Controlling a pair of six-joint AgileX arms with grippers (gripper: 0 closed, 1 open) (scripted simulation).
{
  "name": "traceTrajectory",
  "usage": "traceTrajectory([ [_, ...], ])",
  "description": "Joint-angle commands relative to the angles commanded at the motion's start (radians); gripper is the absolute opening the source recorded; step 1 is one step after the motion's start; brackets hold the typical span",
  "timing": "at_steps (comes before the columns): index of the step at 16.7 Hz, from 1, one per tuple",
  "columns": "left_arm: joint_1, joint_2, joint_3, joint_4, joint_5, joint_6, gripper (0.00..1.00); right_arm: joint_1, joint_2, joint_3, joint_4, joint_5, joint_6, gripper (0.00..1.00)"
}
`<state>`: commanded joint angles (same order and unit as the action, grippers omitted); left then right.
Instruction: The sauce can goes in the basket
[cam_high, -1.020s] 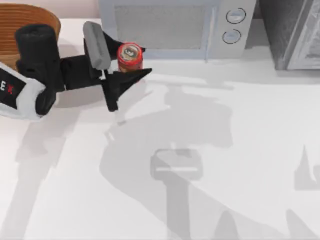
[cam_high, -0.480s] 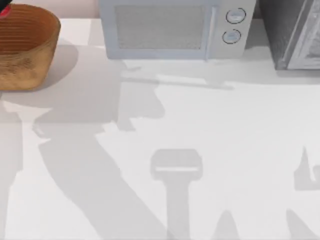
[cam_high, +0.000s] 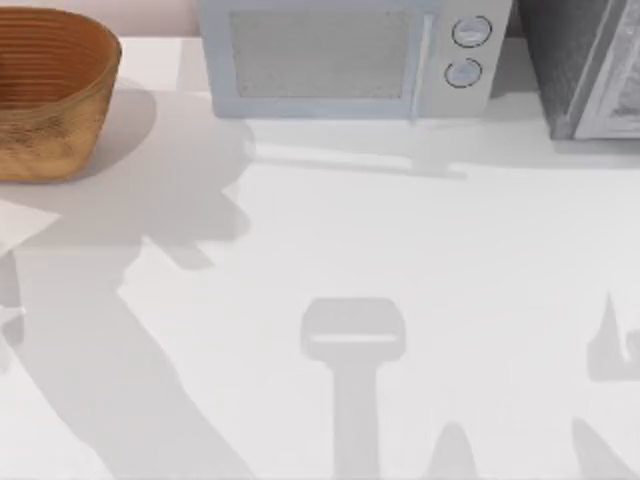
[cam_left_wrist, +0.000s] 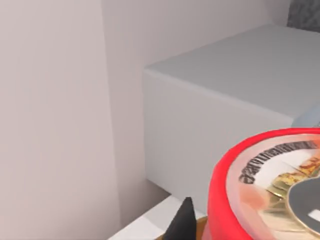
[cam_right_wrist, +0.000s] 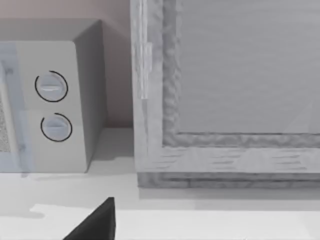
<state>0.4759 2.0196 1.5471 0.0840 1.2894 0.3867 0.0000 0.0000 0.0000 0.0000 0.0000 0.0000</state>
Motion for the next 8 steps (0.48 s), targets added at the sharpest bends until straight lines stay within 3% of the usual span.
traceTrajectory([
  [4,-0.014,0.01,-0.002,0.019,-0.008,-0.007,0.0,0.0,0.0,0.0,0.0,0.0,0.0,1.0],
  [8,-0.073,0.063,0.001,0.12,-0.066,-0.07,0.0,0.0,0.0,0.0,0.0,0.0,0.0,1.0],
])
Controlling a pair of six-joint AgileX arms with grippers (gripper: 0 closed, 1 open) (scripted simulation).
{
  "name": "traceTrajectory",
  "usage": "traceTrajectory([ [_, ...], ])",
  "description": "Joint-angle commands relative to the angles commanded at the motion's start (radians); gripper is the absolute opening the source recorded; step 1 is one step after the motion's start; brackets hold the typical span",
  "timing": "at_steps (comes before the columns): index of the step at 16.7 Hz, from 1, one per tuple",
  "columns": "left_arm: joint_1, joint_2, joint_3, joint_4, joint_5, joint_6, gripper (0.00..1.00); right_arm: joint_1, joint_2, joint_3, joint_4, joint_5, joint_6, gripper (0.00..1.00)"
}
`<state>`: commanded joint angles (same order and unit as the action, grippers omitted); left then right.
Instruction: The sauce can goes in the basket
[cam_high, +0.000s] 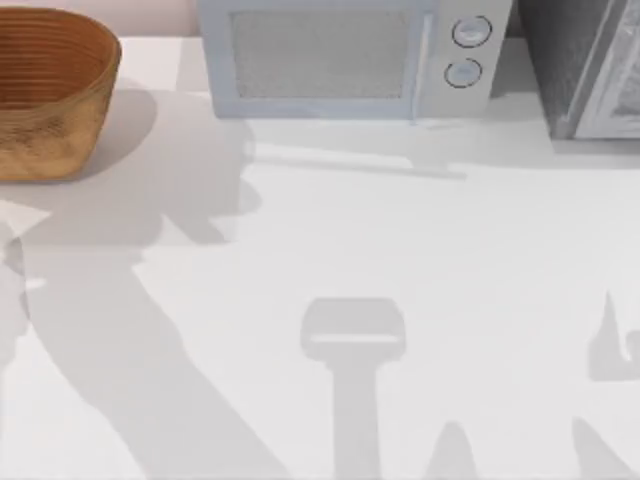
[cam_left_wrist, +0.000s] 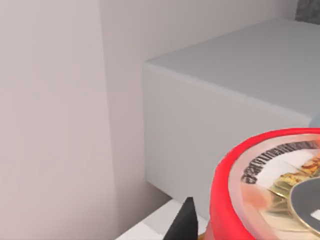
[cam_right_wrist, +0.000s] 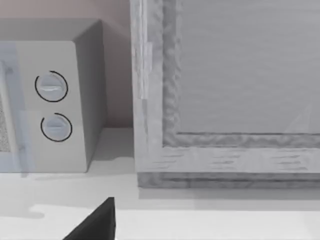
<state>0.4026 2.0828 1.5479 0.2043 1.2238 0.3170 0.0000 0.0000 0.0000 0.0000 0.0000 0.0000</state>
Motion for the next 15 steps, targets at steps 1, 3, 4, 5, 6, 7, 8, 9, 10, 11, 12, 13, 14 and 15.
traceTrajectory([
  [1,-0.016,0.013,0.002,0.028,-0.016,-0.016,0.0,0.0,0.0,0.0,0.0,0.0,0.0,1.0],
  [3,-0.04,0.033,0.005,0.071,-0.04,-0.039,0.0,0.0,0.0,0.0,0.0,0.0,0.0,1.0],
  [4,-0.046,0.038,0.006,0.082,-0.046,-0.044,0.0,0.0,0.0,0.0,0.0,0.0,0.0,1.0],
  [5,-0.047,0.038,0.006,0.083,-0.047,-0.045,0.0,0.0,0.0,0.0,0.0,0.0,0.0,1.0],
  [6,-0.047,0.038,0.006,0.083,-0.047,-0.045,0.0,0.0,0.0,0.0,0.0,0.0,0.0,1.0],
  [7,-0.047,0.038,0.006,0.083,-0.047,-0.045,0.0,0.0,0.0,0.0,0.0,0.0,0.0,1.0],
  [8,-0.047,0.038,0.006,0.083,-0.047,-0.045,0.0,0.0,0.0,0.0,0.0,0.0,0.0,1.0],
  [9,-0.047,0.038,0.006,0.083,-0.047,-0.045,0.08,0.0,0.0,0.0,0.0,0.0,0.0,1.0],
  [10,-0.047,0.038,0.006,0.083,-0.047,-0.045,0.15,0.0,0.0,0.0,0.0,0.0,0.0,1.0],
  [11,-0.047,0.038,0.006,0.083,-0.047,-0.045,0.23,0.0,0.0,0.0,0.0,0.0,0.0,1.0],
  [12,-0.047,0.038,0.006,0.083,-0.047,-0.045,0.3,0.0,0.0,0.0,0.0,0.0,0.0,1.0],
  [13,-0.047,0.038,0.006,0.083,-0.047,-0.045,0.38,0.0,0.0,0.0,0.0,0.0,0.0,1.0],
  [14,-0.047,0.038,0.006,0.083,-0.047,-0.045,0.45,0.0,0.0,0.0,0.0,0.0,0.0,1.0],
  [15,-0.047,0.038,0.006,0.083,-0.047,-0.045,0.53,0.0,0.0,0.0,0.0,0.0,0.0,1.0],
])
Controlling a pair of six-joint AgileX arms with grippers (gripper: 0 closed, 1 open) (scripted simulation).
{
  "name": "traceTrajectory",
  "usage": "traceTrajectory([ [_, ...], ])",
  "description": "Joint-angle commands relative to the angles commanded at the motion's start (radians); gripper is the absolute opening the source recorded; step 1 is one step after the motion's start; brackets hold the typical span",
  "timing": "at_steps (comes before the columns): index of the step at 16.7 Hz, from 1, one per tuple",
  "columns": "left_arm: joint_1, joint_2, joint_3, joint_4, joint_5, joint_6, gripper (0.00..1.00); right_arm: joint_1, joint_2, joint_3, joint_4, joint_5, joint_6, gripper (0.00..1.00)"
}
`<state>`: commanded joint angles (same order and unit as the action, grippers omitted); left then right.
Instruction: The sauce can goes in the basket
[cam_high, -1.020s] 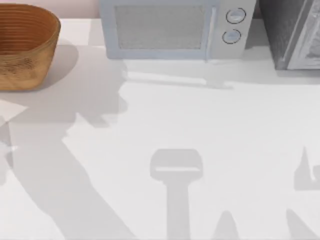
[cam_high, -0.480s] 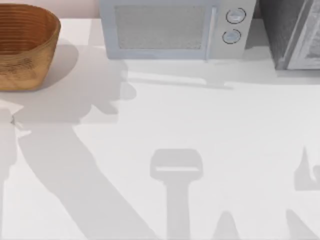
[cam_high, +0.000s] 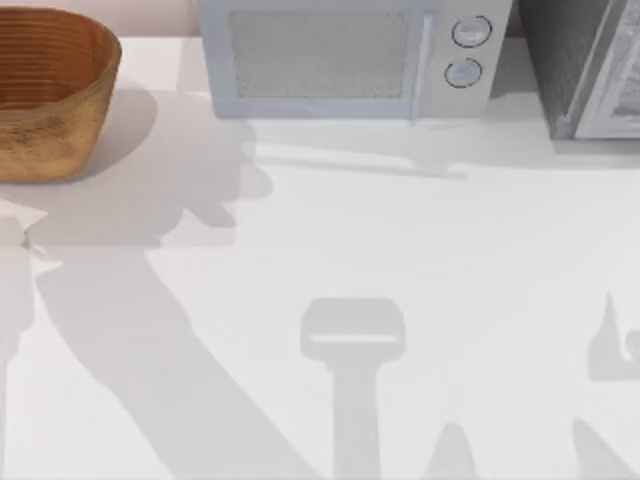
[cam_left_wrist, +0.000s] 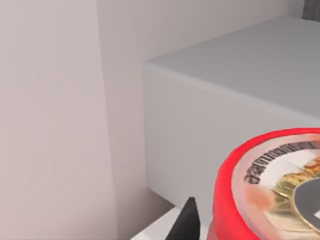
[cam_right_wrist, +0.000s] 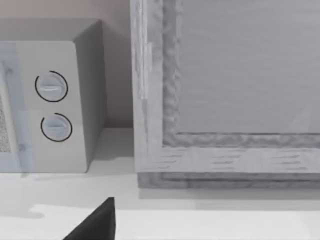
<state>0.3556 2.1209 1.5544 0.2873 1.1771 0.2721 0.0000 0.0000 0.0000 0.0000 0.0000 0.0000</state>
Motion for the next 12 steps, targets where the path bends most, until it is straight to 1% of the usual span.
traceTrajectory([
  [6,0.0,0.0,0.0,0.0,0.0,0.0,0.98,0.0,0.0,0.0,0.0,0.0,0.0,1.0],
  [7,0.0,0.0,0.0,0.0,0.0,0.0,1.0,0.0,0.0,0.0,0.0,0.0,0.0,1.0],
  [12,0.0,0.0,0.0,0.0,0.0,0.0,1.0,0.0,0.0,0.0,0.0,0.0,0.0,1.0],
])
